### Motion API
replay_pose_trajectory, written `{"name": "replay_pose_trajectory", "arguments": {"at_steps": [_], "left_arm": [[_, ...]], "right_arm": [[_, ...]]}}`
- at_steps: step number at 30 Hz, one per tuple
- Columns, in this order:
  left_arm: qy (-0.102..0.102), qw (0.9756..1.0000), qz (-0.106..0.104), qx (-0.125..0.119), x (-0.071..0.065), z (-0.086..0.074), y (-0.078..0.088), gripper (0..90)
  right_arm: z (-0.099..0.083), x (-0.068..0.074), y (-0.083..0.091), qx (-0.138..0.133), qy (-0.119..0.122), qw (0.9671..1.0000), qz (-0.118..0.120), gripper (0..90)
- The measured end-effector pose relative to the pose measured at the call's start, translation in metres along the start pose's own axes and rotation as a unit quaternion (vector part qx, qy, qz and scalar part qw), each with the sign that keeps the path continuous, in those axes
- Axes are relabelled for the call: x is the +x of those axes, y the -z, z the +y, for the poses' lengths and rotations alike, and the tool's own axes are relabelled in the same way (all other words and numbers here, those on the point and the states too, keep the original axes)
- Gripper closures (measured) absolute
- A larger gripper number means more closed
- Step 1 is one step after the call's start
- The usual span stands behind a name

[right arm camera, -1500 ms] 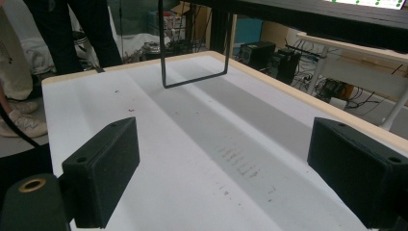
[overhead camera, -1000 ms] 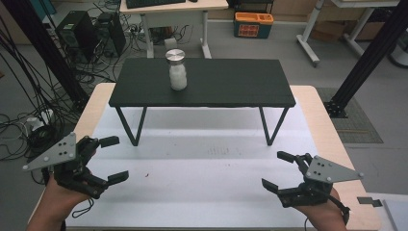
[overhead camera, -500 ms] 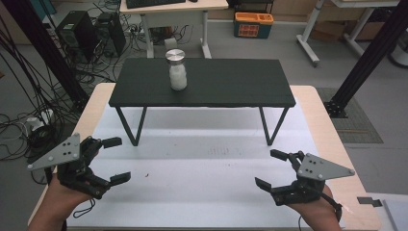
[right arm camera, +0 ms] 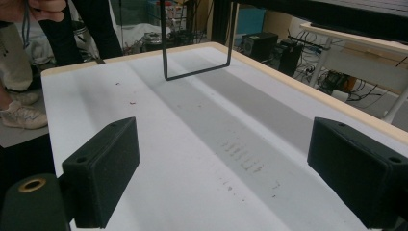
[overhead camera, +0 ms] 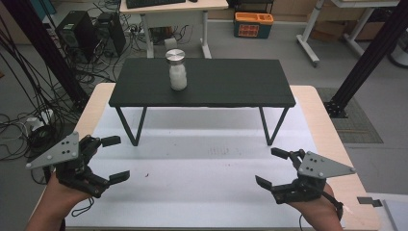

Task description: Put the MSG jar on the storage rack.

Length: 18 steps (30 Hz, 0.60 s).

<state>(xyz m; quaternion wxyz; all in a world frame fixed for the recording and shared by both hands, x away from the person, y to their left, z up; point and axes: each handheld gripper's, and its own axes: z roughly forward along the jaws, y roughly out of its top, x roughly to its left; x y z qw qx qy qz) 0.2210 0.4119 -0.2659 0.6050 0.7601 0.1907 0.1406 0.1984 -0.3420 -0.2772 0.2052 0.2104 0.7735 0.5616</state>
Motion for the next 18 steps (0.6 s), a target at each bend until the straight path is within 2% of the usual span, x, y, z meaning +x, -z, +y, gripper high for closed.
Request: {"name": "replay_pose_trajectory", "arguments": {"at_steps": [10,18], "left_arm": [[-0.005,1.0,0.003,-0.001,0.0012,0.0052,0.0018,0.4],[0.0,1.0,0.001,0.001,0.0042,0.0006,0.0003,0.4]], "right_arm": [[0.0026,-0.0001,-0.0055,-0.001,0.004,1.0,0.006,10.4],[0.0011,0.0009,-0.0062,-0.002,0.0,1.0,0.003,10.4]]}}
